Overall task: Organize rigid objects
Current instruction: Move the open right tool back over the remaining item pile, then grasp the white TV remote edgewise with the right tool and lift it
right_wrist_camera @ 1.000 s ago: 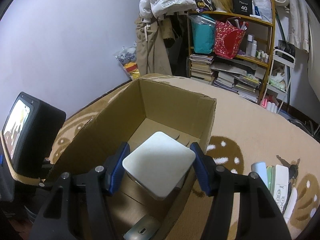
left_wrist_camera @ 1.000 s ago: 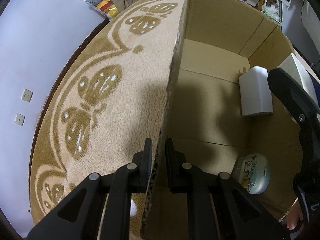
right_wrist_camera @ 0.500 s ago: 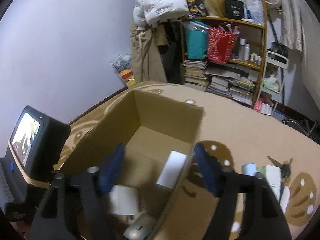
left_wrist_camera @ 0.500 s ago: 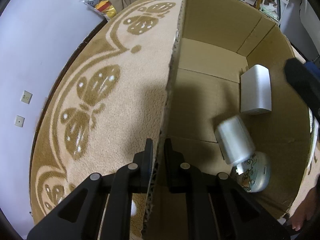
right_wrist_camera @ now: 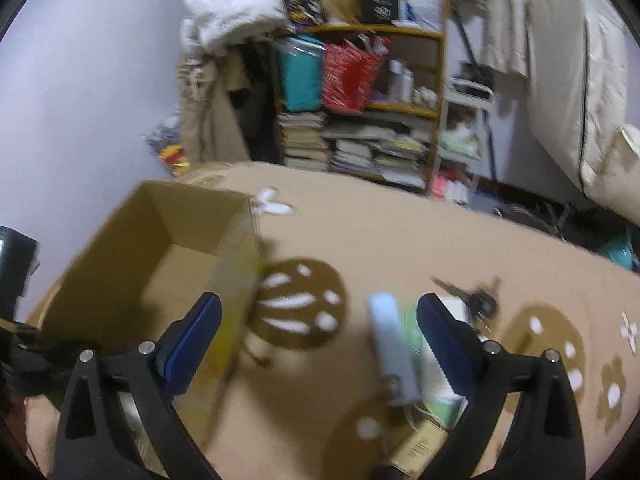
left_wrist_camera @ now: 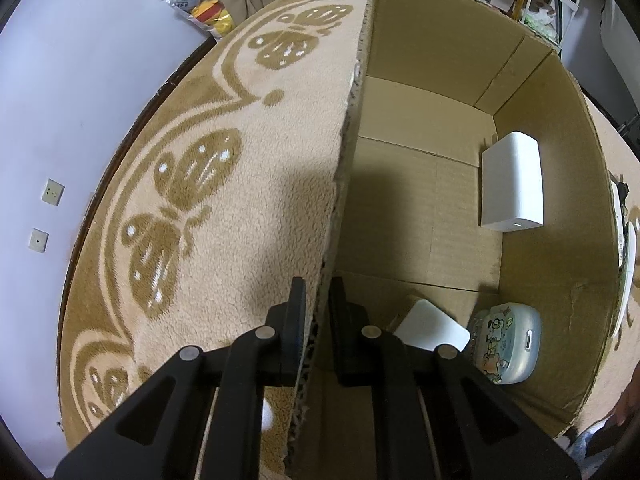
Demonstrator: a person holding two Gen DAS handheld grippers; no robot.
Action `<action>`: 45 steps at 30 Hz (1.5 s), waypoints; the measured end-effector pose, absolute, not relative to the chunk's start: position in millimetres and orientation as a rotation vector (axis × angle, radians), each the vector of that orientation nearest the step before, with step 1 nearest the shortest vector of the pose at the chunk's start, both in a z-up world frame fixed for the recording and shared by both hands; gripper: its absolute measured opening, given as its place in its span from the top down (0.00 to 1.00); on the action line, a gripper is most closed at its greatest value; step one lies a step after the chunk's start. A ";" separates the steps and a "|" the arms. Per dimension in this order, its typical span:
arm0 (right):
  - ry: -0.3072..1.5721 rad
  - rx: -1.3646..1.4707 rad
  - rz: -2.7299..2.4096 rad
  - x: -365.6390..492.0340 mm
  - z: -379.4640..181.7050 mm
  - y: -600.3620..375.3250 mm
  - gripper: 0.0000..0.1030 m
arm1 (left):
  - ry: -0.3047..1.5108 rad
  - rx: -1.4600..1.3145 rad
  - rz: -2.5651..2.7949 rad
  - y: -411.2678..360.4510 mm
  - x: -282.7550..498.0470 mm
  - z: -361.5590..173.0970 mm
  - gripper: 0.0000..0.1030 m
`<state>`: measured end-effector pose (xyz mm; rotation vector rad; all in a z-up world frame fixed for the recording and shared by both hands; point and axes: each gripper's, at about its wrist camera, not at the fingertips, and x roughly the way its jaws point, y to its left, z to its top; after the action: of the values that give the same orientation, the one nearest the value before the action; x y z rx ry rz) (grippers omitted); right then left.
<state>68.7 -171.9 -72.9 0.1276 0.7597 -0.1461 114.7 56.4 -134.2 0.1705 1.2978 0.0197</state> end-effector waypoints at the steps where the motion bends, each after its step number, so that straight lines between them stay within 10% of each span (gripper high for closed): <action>1: 0.772 0.138 -0.163 67.3 -75.9 -178.5 0.00 | 1.297 0.171 0.019 56.5 114.8 -134.1 0.89; 24: 1.036 0.295 -0.466 43.6 -130.1 -272.0 0.05 | 1.298 0.175 0.019 58.0 114.3 -135.0 0.88; 45: 1.094 0.395 -0.467 37.7 -147.2 -294.6 0.49 | 1.300 0.169 0.018 59.5 114.2 -134.8 0.88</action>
<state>37.7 -294.6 -147.2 0.3945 1.0943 -0.4667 114.2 59.5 -134.8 0.1693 1.2999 0.0176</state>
